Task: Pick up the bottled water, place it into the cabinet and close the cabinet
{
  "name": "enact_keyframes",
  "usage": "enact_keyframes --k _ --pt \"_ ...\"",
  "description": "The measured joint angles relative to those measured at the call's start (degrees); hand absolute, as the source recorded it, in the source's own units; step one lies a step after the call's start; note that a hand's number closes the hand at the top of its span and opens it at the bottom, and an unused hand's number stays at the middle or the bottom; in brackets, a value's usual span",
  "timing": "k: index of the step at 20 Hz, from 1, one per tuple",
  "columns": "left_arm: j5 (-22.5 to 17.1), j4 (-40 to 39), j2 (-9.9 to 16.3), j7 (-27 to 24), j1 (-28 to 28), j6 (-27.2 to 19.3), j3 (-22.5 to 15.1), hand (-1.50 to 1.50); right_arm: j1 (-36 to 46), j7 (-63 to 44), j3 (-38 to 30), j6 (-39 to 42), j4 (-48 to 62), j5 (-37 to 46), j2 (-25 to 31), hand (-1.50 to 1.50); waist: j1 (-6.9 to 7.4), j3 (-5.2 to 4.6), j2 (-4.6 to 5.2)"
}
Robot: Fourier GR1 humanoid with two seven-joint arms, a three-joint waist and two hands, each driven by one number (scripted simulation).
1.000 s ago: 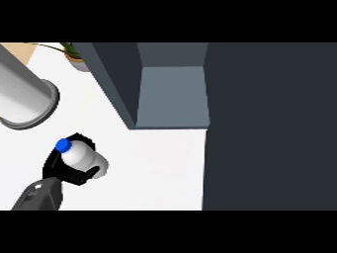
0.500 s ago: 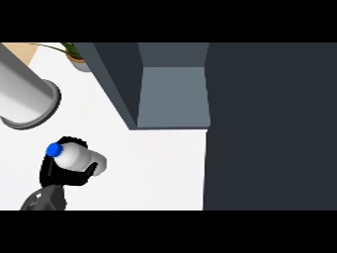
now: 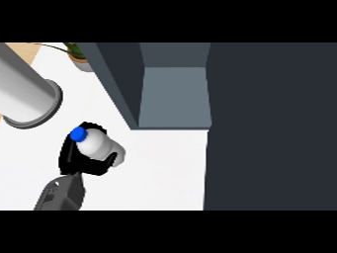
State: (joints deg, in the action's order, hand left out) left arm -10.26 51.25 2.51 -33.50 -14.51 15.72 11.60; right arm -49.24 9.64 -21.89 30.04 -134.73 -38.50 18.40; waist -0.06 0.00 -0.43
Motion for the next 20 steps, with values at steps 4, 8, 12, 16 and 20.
enact_keyframes --k 4,8,12,16,20 --pt "-2.17 6.83 -1.55 5.55 -0.01 -5.07 -4.93 1.50 -0.69 0.53 -0.08 0.88 0.10 -0.60 -0.21 -1.50 -0.30 -0.01 -0.03" --pt "-4.26 11.30 -2.14 8.19 -0.67 -13.65 -12.38 1.50 -0.33 0.47 0.19 0.57 0.12 -1.07 -0.15 -1.50 -0.63 -0.05 0.09" --pt "-6.68 15.45 -2.36 11.20 -2.71 -22.80 -19.57 1.50 0.16 0.28 -0.62 0.83 0.24 -1.67 0.93 -1.50 -0.87 -0.06 0.16" --pt "-7.74 16.72 -2.45 13.53 -6.42 -31.44 -24.67 1.50 -0.34 0.41 -1.19 1.50 0.30 -2.30 0.96 -1.50 -1.25 -0.07 0.24" --pt "-7.42 13.76 -2.48 15.32 -11.27 -38.18 -27.34 1.50 0.60 -0.31 -1.36 0.74 0.39 -2.95 1.44 -1.50 -1.46 -0.08 0.41"
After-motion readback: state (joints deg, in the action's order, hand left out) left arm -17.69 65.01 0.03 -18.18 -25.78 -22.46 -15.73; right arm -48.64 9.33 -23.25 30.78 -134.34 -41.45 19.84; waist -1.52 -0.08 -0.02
